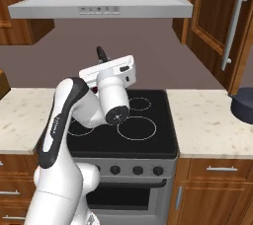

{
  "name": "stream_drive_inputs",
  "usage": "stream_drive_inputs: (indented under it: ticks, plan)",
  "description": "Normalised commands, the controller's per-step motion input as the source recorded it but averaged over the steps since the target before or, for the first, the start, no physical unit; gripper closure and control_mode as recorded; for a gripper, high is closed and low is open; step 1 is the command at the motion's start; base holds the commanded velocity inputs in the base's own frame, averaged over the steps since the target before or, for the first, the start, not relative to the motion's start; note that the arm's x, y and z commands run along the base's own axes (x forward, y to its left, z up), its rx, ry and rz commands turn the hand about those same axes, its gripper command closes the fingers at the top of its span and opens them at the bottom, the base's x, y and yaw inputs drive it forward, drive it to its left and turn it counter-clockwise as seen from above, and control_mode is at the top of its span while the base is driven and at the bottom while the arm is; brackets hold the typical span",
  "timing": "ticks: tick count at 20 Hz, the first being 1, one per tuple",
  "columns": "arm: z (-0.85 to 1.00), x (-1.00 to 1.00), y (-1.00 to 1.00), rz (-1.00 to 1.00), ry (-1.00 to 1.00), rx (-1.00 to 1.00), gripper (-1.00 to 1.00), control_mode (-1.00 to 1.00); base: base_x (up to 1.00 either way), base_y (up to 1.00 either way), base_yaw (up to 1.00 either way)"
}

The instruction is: Pick the kettle from the cabinet and place it on a stove burner. Then pick the pot from the counter and place it on another stove burner. Finally, turn both burners on.

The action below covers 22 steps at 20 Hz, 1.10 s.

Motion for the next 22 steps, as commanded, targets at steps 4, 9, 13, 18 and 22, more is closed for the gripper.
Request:
stream_drive_inputs:
  ticks: [4,9,13,18,22]
  plan:
    - [-0.05,0.29,-0.04,0.02,0.0,0.0,1.0,-1.0,0.0,0.0,0.0]
    - [-0.09,0.27,-0.04,0.02,0.0,0.0,1.0,-1.0,0.0,0.0,0.0]
    - [-0.11,0.24,0.0,0.02,-0.01,0.0,1.0,-1.0,0.0,0.0,0.0]
    - [-0.1,0.22,-0.01,0.01,0.0,0.0,1.0,-1.0,0.0,0.0,0.0]
    - [-0.13,0.21,-0.01,0.01,0.0,0.0,1.0,-1.0,0.0,0.0,0.0]
